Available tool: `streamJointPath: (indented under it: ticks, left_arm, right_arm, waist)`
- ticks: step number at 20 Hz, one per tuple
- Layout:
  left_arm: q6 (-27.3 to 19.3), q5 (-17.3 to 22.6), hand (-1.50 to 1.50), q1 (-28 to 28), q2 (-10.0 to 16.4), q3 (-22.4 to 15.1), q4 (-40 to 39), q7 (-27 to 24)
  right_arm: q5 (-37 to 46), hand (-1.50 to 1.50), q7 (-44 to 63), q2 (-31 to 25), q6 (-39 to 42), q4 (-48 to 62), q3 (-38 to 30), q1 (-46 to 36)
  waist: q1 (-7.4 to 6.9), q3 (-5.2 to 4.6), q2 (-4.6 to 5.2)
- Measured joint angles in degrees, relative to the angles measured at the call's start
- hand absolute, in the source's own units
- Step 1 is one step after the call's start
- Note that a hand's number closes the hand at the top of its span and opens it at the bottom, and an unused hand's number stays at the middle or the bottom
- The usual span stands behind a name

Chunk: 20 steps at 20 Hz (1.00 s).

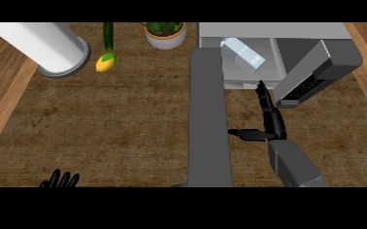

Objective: Pick up the milk, place it into the microwave and close the microwave

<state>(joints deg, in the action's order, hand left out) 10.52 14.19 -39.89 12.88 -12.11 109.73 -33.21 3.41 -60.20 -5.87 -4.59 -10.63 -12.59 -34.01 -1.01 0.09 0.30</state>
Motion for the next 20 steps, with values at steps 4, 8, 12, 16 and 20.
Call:
streamJointPath:
  ticks: [4, 8, 12, 16, 20]
  left_arm:
    - [0.05, -0.82, -1.5, 1.18, -0.42, -0.77, -1.09, 1.15]
    - [0.21, -2.13, -1.5, 3.06, -1.1, -2.92, -1.96, 2.75]
    - [0.82, -5.47, -1.5, 7.28, -1.54, -5.83, -5.73, 3.86]
    - [0.65, -9.51, 1.5, 10.53, -1.47, -8.81, -7.12, 6.67]
    - [-0.69, -14.07, 1.5, 16.1, -3.07, -11.0, -10.28, 8.23]
  right_arm:
    - [-0.26, -1.5, -0.09, -1.01, 1.75, -3.37, 0.63, 4.12]
    - [-1.4, 1.5, -0.02, -3.38, 4.17, -7.03, 0.44, 8.36]
    - [-2.11, 1.5, -0.67, -5.71, 6.23, -10.3, 0.39, 12.95]
    - [-3.54, -1.5, 0.32, -8.24, 8.16, -14.35, -0.04, 17.14]
    - [-5.61, -1.5, 0.96, -10.84, 10.73, -16.71, -1.21, 21.0]
  waist:
    - [0.63, -0.05, -0.23]
    - [1.04, -0.08, -0.35]
    - [1.49, -0.1, -0.39]
    - [1.65, -0.11, -0.43]
    - [1.61, -0.1, -0.39]
